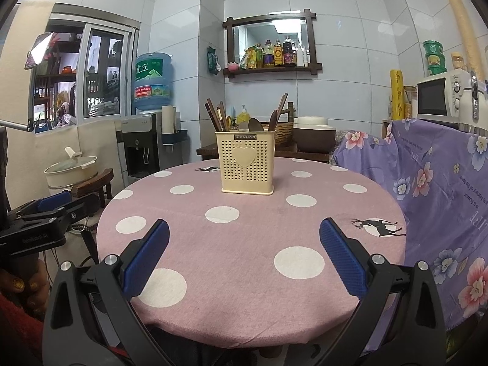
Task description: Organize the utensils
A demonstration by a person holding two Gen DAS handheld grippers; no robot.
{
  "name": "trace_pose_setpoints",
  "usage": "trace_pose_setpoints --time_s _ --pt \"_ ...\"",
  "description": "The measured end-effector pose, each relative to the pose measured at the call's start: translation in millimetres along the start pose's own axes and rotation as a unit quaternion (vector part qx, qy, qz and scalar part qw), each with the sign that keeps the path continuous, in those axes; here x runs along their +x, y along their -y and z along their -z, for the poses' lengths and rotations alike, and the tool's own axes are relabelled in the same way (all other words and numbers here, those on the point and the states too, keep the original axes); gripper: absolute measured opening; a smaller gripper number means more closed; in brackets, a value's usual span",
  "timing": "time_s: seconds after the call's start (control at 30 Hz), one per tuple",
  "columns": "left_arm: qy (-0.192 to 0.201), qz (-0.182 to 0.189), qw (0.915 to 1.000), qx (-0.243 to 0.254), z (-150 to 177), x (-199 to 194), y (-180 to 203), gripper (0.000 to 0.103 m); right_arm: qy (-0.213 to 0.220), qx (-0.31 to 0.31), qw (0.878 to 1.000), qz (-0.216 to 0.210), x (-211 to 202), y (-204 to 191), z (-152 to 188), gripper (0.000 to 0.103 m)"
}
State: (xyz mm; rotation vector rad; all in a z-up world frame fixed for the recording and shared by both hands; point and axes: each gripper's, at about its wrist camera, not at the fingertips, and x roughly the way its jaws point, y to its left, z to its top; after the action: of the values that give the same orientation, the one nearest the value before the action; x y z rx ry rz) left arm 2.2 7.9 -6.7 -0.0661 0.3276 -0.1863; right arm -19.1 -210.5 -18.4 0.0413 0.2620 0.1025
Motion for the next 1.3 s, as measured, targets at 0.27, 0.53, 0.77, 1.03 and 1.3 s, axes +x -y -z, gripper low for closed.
trace_pose_setpoints --time_s 0.27,0.53,0.77,1.03,1.3 --pt "-0.001 0.0 1.0 0.001 0.0 0.5 0.4 0.098 -0.002 -0.001 1.0 -0.001 0.4 -1.3 2.2 0.097" --pt "-0.001 0.0 1.0 0.001 -0.1 0.6 -0.2 0.098 -0.002 -0.001 1.0 -0.001 0.6 -1.3 2.4 0.097" --pt "-0.002 0.0 1.0 0.001 -0.1 0.7 -0.9 0.098 -0.004 -0.001 1.0 -0.001 1.1 -1.4 3.4 0.097" --pt "-0.002 -0.001 1.0 0.002 1.0 0.9 -0.7 0.098 -0.004 -0.001 1.0 -0.001 1.2 -1.7 3.7 0.097" --pt "0.0 0.005 1.0 0.001 4.3 1.2 -1.7 0.098 -0.006 0.0 1.0 -0.001 2.8 -2.1 5.0 0.097"
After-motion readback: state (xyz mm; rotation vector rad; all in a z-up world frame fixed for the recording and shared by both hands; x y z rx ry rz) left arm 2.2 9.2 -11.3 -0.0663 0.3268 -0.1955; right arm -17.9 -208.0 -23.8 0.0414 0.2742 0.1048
